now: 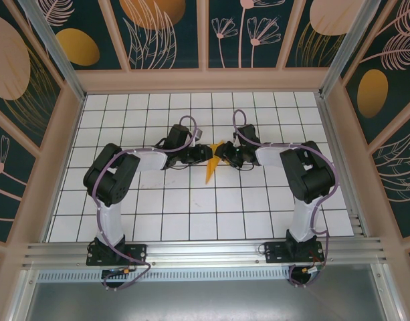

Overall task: Fold a paper plane with a square sheet of paper (fold left side to right side)
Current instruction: Fold the wing for the fifth time at the center of the table.

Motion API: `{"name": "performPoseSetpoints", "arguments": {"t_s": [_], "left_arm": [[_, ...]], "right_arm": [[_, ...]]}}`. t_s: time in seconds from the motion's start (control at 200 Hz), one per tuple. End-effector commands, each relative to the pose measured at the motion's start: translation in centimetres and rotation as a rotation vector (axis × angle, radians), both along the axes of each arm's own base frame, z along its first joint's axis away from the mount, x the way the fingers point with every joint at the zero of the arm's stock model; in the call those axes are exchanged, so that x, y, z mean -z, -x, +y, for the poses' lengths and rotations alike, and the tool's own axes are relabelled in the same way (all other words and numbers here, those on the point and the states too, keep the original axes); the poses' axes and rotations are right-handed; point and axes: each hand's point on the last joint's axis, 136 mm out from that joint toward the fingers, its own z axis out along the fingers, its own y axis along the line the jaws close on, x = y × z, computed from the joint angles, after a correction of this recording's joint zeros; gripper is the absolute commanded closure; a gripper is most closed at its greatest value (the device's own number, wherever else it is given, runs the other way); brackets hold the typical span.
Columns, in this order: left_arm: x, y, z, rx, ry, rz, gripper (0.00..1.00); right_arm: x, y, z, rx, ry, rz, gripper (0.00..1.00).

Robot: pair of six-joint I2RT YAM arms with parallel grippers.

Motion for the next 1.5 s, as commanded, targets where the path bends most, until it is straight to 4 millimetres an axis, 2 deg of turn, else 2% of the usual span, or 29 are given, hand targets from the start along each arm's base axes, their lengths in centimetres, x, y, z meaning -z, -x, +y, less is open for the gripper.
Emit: {"name": "performPoseSetpoints", "arguments": {"t_s": [0.0, 0.085, 0.25, 0.55, 0.666, 0.761, 0.896, 1.131, 1.391, 1.496], "left_arm": [[3.2, -1.1, 1.7, -0.066, -0.104, 0.023, 0.66], [3.4, -1.2, 1.9, -0.076, -0.117, 0.024, 0.62], [2.7, -1.0, 2.0, -0.075, -0.102, 0.012, 0.61], [0.3, -1.0, 3.0, -0.106, -0.058, -0.028, 0.66], [-0.7, -1.0, 3.3, -0.111, -0.044, -0.045, 0.63], [-1.0, -0.9, 2.8, -0.092, -0.015, -0.044, 0.56], [-0.9, -0.8, 2.0, -0.061, 0.032, -0.029, 0.53], [0.5, -1.0, 1.0, -0.032, 0.059, 0.014, 0.53], [0.7, -0.8, 0.2, 0.002, 0.105, 0.037, 0.57], [0.9, -0.8, 0.2, 0.003, 0.105, 0.042, 0.64]], "right_arm": [[5.7, 2.7, -1.4, -0.014, 0.134, 0.121, 0.55], [5.8, 2.7, -1.5, -0.014, 0.136, 0.122, 0.55], [5.8, 2.8, -1.5, -0.013, 0.137, 0.125, 0.56], [5.9, 2.9, -1.5, -0.015, 0.136, 0.125, 0.56], [6.0, 2.9, -1.5, -0.015, 0.136, 0.126, 0.56], [6.0, 2.9, -1.5, -0.016, 0.135, 0.125, 0.56], [6.0, 2.9, -1.5, -0.016, 0.136, 0.127, 0.56], [6.0, 2.9, -1.5, -0.015, 0.136, 0.126, 0.56], [6.0, 3.0, -1.4, -0.018, 0.137, 0.128, 0.56], [6.0, 3.0, -1.4, -0.018, 0.137, 0.129, 0.56]]}}
